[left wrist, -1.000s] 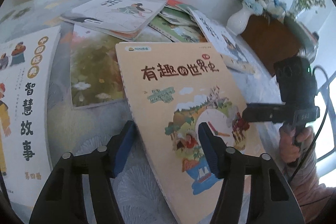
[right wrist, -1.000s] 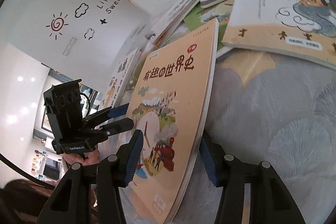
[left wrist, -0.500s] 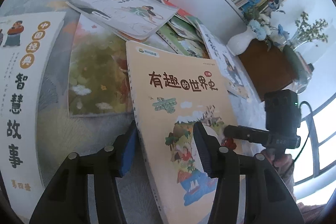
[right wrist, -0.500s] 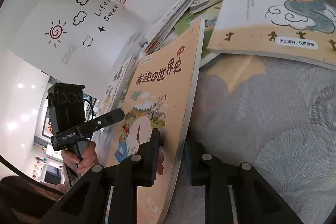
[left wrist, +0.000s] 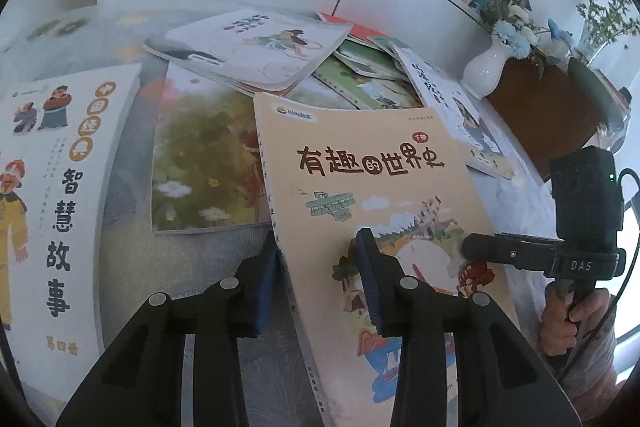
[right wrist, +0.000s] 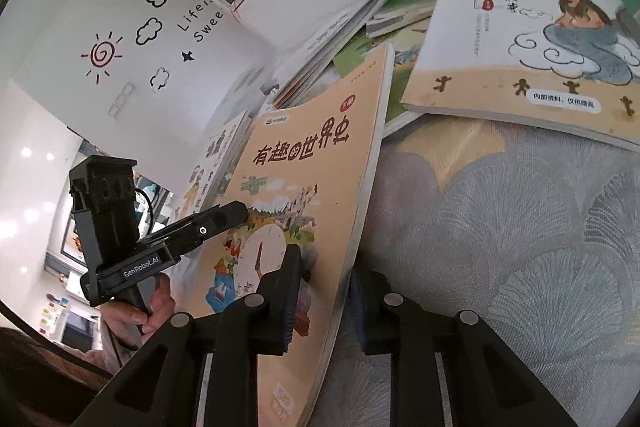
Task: Organize books
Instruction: 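Lift the tan book with both grippers and carry it across the table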
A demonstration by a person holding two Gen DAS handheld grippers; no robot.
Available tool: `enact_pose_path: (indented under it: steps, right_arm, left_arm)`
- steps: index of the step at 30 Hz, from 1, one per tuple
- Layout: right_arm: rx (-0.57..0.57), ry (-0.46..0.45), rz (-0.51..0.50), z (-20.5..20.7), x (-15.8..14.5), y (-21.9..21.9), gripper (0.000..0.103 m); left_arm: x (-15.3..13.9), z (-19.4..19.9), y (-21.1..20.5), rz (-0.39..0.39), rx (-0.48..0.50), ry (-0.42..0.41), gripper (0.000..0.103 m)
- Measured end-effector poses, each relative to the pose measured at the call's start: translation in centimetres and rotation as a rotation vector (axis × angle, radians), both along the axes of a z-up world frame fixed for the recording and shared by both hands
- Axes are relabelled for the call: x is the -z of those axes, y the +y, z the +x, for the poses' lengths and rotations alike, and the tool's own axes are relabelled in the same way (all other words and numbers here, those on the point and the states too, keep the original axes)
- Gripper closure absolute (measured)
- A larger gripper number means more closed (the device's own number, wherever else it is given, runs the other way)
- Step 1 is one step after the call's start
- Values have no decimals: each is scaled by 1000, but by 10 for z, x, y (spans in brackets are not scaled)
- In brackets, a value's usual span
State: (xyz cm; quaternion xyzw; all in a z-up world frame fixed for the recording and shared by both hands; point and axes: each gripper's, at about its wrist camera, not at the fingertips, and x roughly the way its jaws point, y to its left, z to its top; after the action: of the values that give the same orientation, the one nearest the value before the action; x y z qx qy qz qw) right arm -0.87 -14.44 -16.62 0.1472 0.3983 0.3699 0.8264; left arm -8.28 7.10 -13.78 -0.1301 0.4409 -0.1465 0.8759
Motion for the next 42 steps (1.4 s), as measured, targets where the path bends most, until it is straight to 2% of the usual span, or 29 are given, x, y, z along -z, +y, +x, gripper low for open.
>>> enact_pose_path:
  steps: [4,13,15,18,20,22,26,32,42]
  right_arm:
    - [-1,-5,12,1,1,-1,83]
    - [12,-10,19,-1,2,-2,83]
    - [44,3,16,-3,1,0,82]
    - [79,79,18,-1,-4,2,80]
    - [87,76,-6,-3,-8,6,80]
    - [82,80,-29,-5,-10,12,80]
    - [100,153,-17,-4,-10,14,80]
    - [112,180,-23,-6,-20,18,80]
    - [115,119,-59,-14,-50,35,80]
  left_arm:
    - [0,-1,-3,22,4,-11,67]
    - [-1,-2,-4,17,-6,1,67]
    - [-2,0,-2,8,3,34,68]
    - [-4,7,10,-82,4,153,70]
    - [-6,9,9,-53,11,173,71]
    - [-8,6,4,-1,14,162,70]
    - [-14,3,2,19,18,162,70]
    - [-25,4,0,65,26,147,69]
    - [-54,8,11,77,46,87,68]
